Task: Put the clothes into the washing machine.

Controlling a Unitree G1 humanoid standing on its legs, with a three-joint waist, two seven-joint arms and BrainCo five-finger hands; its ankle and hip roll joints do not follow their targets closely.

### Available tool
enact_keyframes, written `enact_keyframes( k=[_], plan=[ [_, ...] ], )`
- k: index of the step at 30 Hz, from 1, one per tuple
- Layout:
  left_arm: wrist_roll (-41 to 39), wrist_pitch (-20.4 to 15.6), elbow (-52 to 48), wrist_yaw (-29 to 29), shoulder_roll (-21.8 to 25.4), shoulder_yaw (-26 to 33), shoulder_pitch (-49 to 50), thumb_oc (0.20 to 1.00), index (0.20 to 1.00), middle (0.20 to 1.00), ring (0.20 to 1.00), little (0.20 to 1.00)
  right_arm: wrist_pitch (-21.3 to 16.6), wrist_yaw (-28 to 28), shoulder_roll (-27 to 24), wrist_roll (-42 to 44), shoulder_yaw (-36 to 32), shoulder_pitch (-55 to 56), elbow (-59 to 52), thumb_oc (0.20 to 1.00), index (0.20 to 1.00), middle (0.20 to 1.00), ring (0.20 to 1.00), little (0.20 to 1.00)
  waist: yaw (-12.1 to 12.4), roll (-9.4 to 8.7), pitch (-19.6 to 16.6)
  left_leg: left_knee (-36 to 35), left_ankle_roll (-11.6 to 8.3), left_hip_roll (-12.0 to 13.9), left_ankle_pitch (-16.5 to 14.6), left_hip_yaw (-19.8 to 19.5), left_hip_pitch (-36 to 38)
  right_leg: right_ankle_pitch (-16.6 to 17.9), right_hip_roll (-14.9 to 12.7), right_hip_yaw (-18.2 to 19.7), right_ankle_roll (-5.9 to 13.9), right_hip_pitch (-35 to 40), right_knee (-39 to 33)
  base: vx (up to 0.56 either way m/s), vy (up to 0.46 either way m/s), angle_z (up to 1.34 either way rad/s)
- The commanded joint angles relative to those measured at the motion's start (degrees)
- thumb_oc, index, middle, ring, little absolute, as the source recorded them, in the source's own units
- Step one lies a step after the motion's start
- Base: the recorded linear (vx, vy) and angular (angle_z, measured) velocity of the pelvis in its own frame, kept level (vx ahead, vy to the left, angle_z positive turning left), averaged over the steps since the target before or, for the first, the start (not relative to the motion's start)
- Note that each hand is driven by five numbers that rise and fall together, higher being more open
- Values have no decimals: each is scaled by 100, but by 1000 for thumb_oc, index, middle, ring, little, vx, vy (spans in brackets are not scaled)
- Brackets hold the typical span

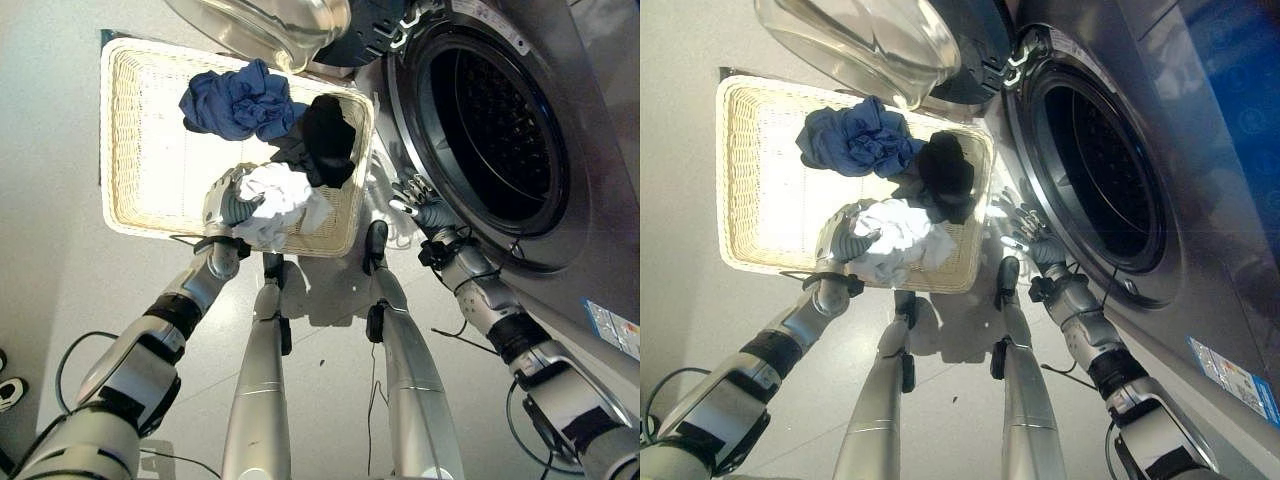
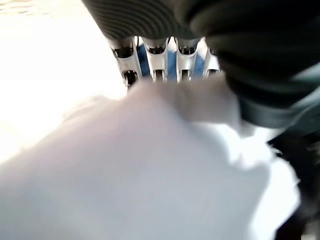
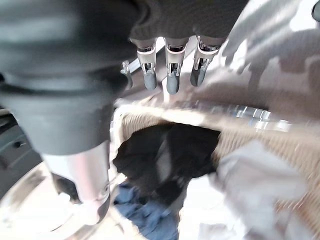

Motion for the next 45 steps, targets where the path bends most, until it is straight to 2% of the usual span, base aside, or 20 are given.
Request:
enact_keyframes(
  k=[1,5,10,16,21,22,24,25,27,29,31,38,41,45],
  plan=[
    [620,-496,-619,496,57,238,-122,200,200,200,200,200,-130,128,-91,203,-128,246,-737,1000,1000,1000,1000,1000,68,163,103,-215,355,-611,273,-307,-72,-377,289,-326,603,124,550,0,0,0],
    [1003,-827,-1342,491,97,251,-76,200,200,200,200,200,-96,321,58,242,-111,354,-1255,1000,1000,1000,1000,1000,113,160,103,-170,382,-642,240,-345,-73,-407,256,-364,617,126,620,10,-19,0],
    [1048,-996,-1757,248,95,227,-123,200,200,200,200,200,7,405,173,199,-22,301,-1598,1000,1000,1000,1000,1000,144,147,103,-97,393,-679,221,-384,-105,-401,227,-404,633,109,665,16,-30,4],
    [935,-1151,-2130,-163,50,106,-250,200,200,200,200,200,237,255,286,134,145,50,-1837,1000,1000,1000,1000,1000,194,174,103,-36,393,-736,217,-421,-109,-382,214,-419,642,113,681,18,-22,4],
    [847,-856,-2132,-485,-3,-47,-348,200,200,200,200,200,246,119,353,89,183,-80,-1779,1000,1000,1000,1000,1000,213,231,103,10,394,-770,215,-435,-113,-386,202,-415,644,105,710,11,1,1],
    [748,-590,-2065,-766,11,-110,-381,200,200,200,200,200,220,29,353,114,172,-102,-1758,1000,1000,1000,1000,1000,216,246,103,12,394,-782,227,-438,-109,-384,201,-418,647,110,717,17,-2,3],
    [779,-275,-1968,-820,67,-193,-382,200,200,200,200,200,182,-58,326,77,121,-101,-1721,1000,1000,1000,1000,1000,207,267,103,30,401,-800,234,-434,-121,-366,201,-415,652,96,721,9,0,2],
    [753,86,-1902,-959,134,-216,-355,285,285,285,285,285,124,-130,274,57,86,-83,-1697,1000,1000,1000,1000,1000,204,280,103,20,407,-804,241,-426,-121,-356,207,-418,658,96,704,0,0,0],
    [698,484,-1780,-833,213,-260,-275,1000,1000,1000,1000,1000,42,-205,194,11,33,-21,-1661,1000,1000,1000,1000,1000,192,294,103,7,410,-801,253,-408,-109,-334,211,-417,660,108,674,0,0,0],
    [632,866,-1583,-654,327,-187,-83,1000,1000,1000,1000,1000,-121,-208,36,53,-67,125,-1645,1000,1000,1000,1000,1000,180,326,103,-12,418,-784,258,-382,-100,-335,204,-405,670,100,665,0,0,0],
    [625,924,-1505,-591,353,-170,-22,1000,1000,1000,1000,1000,-168,-192,4,58,-102,179,-1631,1000,1000,1000,1000,1000,176,336,103,-8,416,-782,257,-380,-100,-336,200,-400,675,94,671,0,0,0],
    [633,1471,-1035,-321,381,-48,482,1000,1000,1000,1000,1000,-474,-49,-104,158,-189,475,-1687,1000,1000,1000,1000,1000,149,337,103,-48,397,-718,283,-319,-146,-334,235,-393,663,32,657,0,0,0],
    [707,1605,-711,-342,282,-36,464,1000,1000,1000,1000,1000,-470,11,-95,210,-153,441,-1667,1000,1000,1000,1000,1000,126,308,103,-40,393,-692,302,-298,-162,-341,262,-374,658,8,696,0,0,0],
    [700,1617,-393,-509,196,-74,370,1000,1000,1000,1000,1000,-478,2,-57,207,-68,347,-1594,1000,1000,1000,1000,1000,104,285,103,-62,367,-661,331,-263,-160,-332,288,-365,655,6,687,0,0,0]
  ],
)
